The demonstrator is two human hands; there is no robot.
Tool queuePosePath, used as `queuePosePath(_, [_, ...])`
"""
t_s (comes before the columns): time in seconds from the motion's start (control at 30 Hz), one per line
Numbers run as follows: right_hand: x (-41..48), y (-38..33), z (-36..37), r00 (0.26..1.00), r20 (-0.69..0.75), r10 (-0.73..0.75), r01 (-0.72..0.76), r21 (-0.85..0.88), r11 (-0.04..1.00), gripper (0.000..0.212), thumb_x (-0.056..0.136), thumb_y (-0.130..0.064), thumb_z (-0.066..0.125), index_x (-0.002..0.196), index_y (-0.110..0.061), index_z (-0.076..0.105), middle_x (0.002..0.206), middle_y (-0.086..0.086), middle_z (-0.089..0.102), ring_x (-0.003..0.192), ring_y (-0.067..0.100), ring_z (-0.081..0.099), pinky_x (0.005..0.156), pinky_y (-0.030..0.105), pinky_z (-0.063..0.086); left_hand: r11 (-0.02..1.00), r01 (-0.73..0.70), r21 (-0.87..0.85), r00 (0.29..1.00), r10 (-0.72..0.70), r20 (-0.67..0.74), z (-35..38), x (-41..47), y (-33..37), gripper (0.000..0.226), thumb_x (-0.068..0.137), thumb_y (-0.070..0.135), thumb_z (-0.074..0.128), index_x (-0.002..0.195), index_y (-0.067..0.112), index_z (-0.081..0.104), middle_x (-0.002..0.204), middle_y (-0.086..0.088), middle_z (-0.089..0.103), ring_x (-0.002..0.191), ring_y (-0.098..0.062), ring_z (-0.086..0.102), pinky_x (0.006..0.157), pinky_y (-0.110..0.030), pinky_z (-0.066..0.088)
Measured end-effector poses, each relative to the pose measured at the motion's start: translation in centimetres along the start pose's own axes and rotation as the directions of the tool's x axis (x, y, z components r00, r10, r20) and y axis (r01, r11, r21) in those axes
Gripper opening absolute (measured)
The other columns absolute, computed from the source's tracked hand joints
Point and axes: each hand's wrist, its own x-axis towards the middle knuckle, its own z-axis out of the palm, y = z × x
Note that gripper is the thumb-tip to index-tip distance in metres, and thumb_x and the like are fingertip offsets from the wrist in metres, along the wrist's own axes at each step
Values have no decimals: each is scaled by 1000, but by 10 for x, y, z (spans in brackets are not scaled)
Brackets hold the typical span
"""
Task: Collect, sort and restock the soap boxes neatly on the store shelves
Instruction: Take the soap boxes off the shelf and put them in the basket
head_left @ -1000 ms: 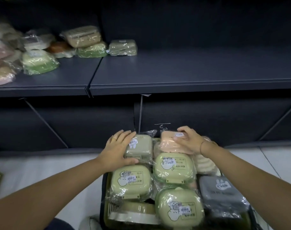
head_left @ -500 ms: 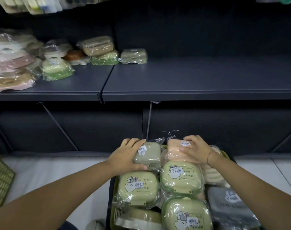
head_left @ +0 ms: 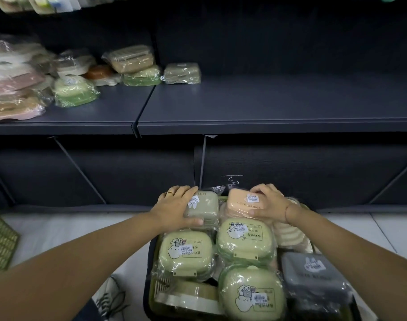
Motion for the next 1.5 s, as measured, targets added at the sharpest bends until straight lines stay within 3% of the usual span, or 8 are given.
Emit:
queuePosePath(0.2, [-13,-25,-15,994,16,-106,106,-293,950,64,89,-50,60,145,-30,34,142,-6,32,131,19,32,112,34,28,972,-91,216,986,118,-115,-17,-3,0,100,77,82,32,156,25,11,163,4,11,151,-19,1,120,-46,-7])
queuePosePath(0.3, [-10,-74,-48,931,-62,-360,343,-189,920,43,90,-39,64,129,-23,56,125,-10,51,110,5,55,100,26,43,908,-283,310,743,411,-527,-66,2,-8,74,87,69,38,139,17,51,140,-3,51,133,-20,44,114,-32,16])
queuePosePath(0.4, [12,-138,-91,790,-275,-548,535,-128,835,19,89,-30,68,102,-16,69,100,-4,65,87,8,63,84,23,49,932,-272,238,554,354,-754,-123,21,-27,60,89,60,46,126,14,59,126,-3,58,120,-20,49,102,-35,34])
queuePosePath(0.5, [64,-186,-127,711,-384,-588,569,-177,803,21,90,-33,65,105,-18,66,106,-3,62,98,10,59,92,21,43,990,-52,128,667,130,-734,-171,49,-56,79,86,71,27,139,17,50,142,-3,48,135,-23,37,111,-42,25])
queuePosePath(0.7, [206,-232,-153,815,-318,-485,372,-355,857,81,86,-53,62,151,-20,28,155,7,28,143,27,25,118,42,22,979,196,50,942,-174,-286,-191,88,-111,96,72,80,4,156,33,9,165,5,4,151,-15,-2,121,-41,-4])
queuePosePath(1.0, [317,-273,-142,886,-263,-381,237,-450,861,91,84,-64,57,154,-36,6,163,2,4,148,29,4,119,45,13,984,173,39,931,-151,-332,-181,91,-115,95,70,82,-1,155,39,1,163,13,-4,149,-8,-9,121,-35,-7])
queuePosePath(1.2, [305,-266,-149,844,-315,-435,158,-628,762,72,83,-71,49,146,-41,30,150,3,33,136,32,23,108,44,22,984,161,75,933,-127,-336,-177,91,-117,94,72,83,-10,154,38,-5,163,12,-9,149,-9,-12,122,-37,-6])
queuePosePath(1.5, [192,-221,-146,887,-312,-340,197,-409,891,54,82,-52,66,127,-34,42,126,3,47,123,29,34,100,42,31,984,170,47,942,-149,-300,-183,86,-111,84,83,76,8,155,35,2,164,10,-4,150,-12,-6,122,-38,-2])
